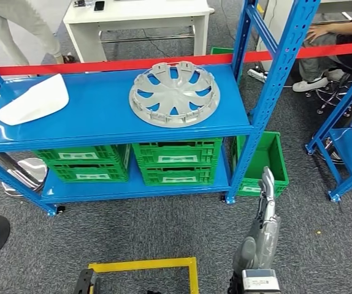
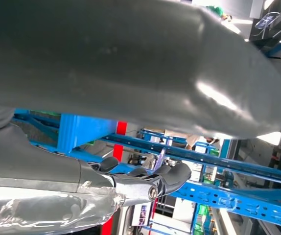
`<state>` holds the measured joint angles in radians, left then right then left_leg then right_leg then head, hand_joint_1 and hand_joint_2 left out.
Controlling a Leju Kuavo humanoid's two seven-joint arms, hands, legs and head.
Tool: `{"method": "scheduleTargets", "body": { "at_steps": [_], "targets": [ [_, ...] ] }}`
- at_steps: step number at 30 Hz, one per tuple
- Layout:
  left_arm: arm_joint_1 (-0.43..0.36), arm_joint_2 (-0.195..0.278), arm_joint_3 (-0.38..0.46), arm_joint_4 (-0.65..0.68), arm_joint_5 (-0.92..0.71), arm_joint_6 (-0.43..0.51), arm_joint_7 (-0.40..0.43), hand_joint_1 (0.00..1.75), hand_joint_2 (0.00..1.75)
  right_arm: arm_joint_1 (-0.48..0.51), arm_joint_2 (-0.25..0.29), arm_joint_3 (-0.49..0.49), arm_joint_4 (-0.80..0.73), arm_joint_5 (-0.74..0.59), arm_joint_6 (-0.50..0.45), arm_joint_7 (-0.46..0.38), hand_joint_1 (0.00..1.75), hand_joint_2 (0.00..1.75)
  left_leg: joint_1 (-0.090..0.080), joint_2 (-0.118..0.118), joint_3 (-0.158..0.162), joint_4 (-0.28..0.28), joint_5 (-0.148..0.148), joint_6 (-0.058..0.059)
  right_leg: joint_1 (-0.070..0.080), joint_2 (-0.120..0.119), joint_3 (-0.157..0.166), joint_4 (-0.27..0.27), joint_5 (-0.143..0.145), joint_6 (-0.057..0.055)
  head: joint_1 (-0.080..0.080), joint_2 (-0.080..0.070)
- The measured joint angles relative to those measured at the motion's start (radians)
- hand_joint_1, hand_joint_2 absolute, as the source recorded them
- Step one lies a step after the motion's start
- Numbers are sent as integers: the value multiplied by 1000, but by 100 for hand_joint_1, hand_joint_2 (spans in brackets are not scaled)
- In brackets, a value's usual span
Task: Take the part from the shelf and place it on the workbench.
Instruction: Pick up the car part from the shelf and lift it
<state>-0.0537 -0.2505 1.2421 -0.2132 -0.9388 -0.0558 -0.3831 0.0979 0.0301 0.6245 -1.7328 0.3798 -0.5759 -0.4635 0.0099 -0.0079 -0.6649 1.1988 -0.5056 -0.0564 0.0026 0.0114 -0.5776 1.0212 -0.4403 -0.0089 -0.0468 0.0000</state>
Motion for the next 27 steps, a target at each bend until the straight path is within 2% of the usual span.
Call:
{"method": "scheduleTargets", "body": {
  "at_steps": [1, 3, 4, 7, 9, 11, 12, 13, 14, 16, 18, 20, 22, 23, 24, 26, 27],
  "targets": [
    [0, 0, 0, 0, 0, 0, 0, 0, 0, 0, 0, 0, 0, 0, -1, 0, 0, 0, 0, 0, 34, -71, 36, 1, 1, 1, 2, 0, -1, 2, -1, 0],
    [-2, -1, 0, 0, 1, 0, 0, 0, 0, 0, 0, 0, 0, 0, -2, 1, 0, 0, 0, -1, 87, -182, 71, 9, 5, 2, 1, 3, -4, 10, 0, 0],
    [-3, -1, 0, 0, 3, 1, 1, 0, 0, 0, 0, 0, 0, 0, -3, 1, 0, 0, -1, -1, 98, -206, 73, 14, 8, 3, 0, 3, -4, 15, 0, 0],
    [-1, -3, 1, 0, 6, 4, 1, 0, 0, 1, 0, 0, 0, 0, -6, 2, 0, 0, -1, -1, 98, -214, 73, 32, 6, 2, -5, 8, -10, 29, 4, 0],
    [-1, -3, 2, 0, 7, 4, 1, 0, 0, 2, 0, 0, -1, 0, -7, 2, 0, 0, 3, 0, 99, -217, 75, 43, 4, -1, -38, 79, -55, 40, 8, 0],
    [-1, -3, 2, 0, 7, 4, 1, 0, 0, 2, 0, 0, 0, -1, -8, 4, 0, 0, 2, 2, 99, -217, 74, 47, 3, -2, -101, 218, -122, 48, 11, 0],
    [0, -3, 2, 0, 7, 4, 1, 0, 0, 3, 0, 0, 0, -2, -8, 5, 0, 0, 2, 2, 99, -217, 74, 47, 3, -2, -128, 273, -140, 50, 11, 0],
    [0, -2, 2, 0, 7, 4, 1, 0, 0, 4, 0, 0, 0, -3, -8, 6, 0, 0, 2, 3, 100, -216, 73, 48, 2, -2, -140, 296, -139, 50, 12, 0],
    [0, -2, 2, 0, 7, 4, 1, 0, 0, 4, 0, 0, 0, -3, -8, 7, 0, 0, 2, 3, 101, -216, 73, 47, 1, -2, -133, 278, -118, 50, 11, 0],
    [0, -2, 2, 0, 7, 3, 1, 0, 0, 4, 0, 0, 0, -5, -8, 7, 0, 0, 3, 1, 105, -216, 70, 43, -2, -3, -70, 148, -47, 49, 12, 0],
    [0, -2, 2, 0, 7, 0, 1, 0, 0, 3, 0, 0, 0, -13, 0, 7, 0, 87, 0, 0, 107, -213, 67, 35, -3, -2, -14, 33, -8, 44, 11, 0],
    [0, -1, 3, 0, 6, -1, 2, 0, 0, 3, 0, 0, 0, -28, 13, 6, 0, 175, -2, 0, 105, -214, 69, 24, 0, 1, -3, 8, -6, 33, 10, 0],
    [-1, -1, 2, 0, 5, -3, 2, 0, 0, 3, 0, 0, -1, -38, 20, 4, 0, 175, 1, 0, 103, -213, 66, 14, 0, 2, -6, 6, -2, 20, 8, 0],
    [-1, -1, 2, 0, 5, -3, 2, 0, 0, 2, 0, 0, -1, -40, 21, 2, 0, 175, 1, 0, 96, -197, 54, 9, -1, 2, -5, 4, -1, 14, 7, 0],
    [-2, -1, 2, 0, 4, -3, 2, 0, 0, 2, 0, 0, -2, -41, 22, 2, 0, 175, 1, 1, 79, -161, 30, 5, -3, 1, -5, 2, 0, 9, 5, 0],
    [-1, -1, 2, 0, 3, -3, 2, 0, 0, 1, 0, 0, -2, -42, 22, 1, 0, 175, 1, 1, 17, -30, -36, -1, -4, -2, -5, 2, 0, 3, 1, 0],
    [-1, -1, 2, 0, 3, -3, 2, 0, 0, 2, 0, 0, -2, -42, 22, 1, 0, 175, 1, 1, -14, 34, -60, -2, -4, -2, -6, 2, 0, 1, 0, 0]
  ]
}}
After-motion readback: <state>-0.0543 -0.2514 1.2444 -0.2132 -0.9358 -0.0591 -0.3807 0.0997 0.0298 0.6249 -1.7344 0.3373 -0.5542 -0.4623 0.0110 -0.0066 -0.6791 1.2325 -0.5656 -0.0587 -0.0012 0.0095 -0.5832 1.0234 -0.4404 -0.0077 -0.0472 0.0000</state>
